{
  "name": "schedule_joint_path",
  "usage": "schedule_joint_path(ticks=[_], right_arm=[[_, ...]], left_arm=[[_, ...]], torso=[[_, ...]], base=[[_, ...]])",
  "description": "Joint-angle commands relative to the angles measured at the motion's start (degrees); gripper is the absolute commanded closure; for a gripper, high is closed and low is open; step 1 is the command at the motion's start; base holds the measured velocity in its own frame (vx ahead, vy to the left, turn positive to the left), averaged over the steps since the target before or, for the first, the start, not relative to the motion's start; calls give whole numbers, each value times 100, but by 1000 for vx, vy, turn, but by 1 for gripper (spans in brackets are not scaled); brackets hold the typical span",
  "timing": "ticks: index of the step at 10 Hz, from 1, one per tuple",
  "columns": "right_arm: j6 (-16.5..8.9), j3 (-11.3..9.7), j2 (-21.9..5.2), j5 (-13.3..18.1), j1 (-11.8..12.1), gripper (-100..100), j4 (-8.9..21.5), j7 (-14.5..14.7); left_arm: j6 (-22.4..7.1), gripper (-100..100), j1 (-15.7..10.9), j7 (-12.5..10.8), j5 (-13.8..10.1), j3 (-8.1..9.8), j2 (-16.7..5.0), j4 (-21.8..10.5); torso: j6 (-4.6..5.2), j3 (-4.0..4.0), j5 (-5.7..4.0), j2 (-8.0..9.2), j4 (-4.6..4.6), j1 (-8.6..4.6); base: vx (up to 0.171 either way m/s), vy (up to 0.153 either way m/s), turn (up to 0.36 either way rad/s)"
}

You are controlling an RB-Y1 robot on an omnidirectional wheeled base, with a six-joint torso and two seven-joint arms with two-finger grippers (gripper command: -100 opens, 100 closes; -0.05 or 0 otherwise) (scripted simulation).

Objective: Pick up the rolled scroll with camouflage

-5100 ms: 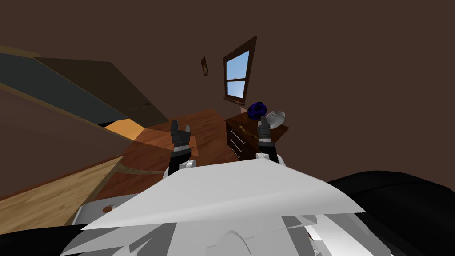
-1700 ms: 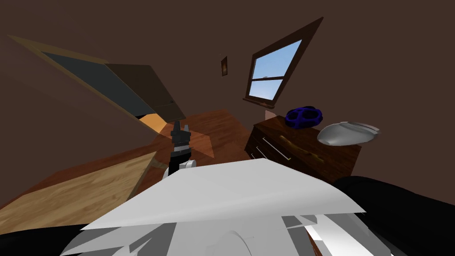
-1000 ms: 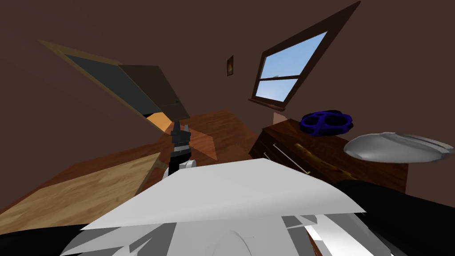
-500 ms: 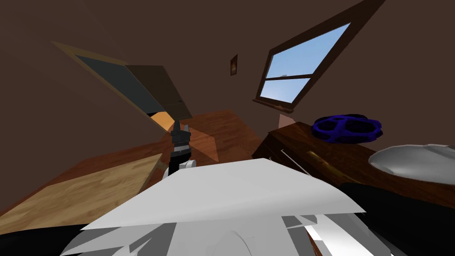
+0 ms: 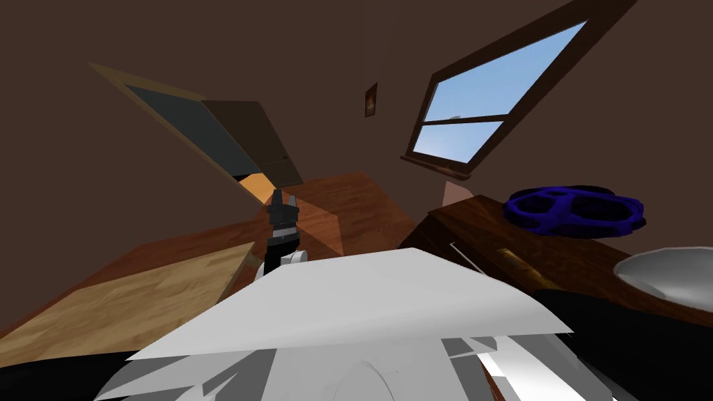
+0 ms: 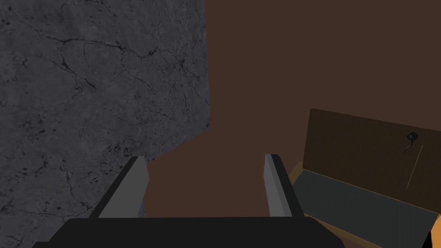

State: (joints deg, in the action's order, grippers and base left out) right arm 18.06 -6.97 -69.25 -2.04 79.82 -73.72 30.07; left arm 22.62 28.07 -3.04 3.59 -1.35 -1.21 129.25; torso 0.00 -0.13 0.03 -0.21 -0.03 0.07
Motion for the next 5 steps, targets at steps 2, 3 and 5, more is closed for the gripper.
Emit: schedule_joint_path(ticks=[2, 3, 5], right_arm=[[29, -19, -404, -117, 427, -100, 311, 235], [59, -50, -568, -166, 569, -100, 452, 320], [136, -115, -886, -254, 799, -100, 666, 472]], left_arm=[[0, 0, 0, 0, 0, 0, 0, 0], [0, 0, 1, 0, 0, 0, 0, 0], [0, 0, 1, 0, 0, 0, 0, 0]], torso=[[-2, -5, 1, -9, -2, -3], [-3, -16, 0, -28, -6, 0], [-4, -29, -1, -49, -12, -3]], base=[[136, 7, 87], [190, -14, 76], [207, 5, 76]])
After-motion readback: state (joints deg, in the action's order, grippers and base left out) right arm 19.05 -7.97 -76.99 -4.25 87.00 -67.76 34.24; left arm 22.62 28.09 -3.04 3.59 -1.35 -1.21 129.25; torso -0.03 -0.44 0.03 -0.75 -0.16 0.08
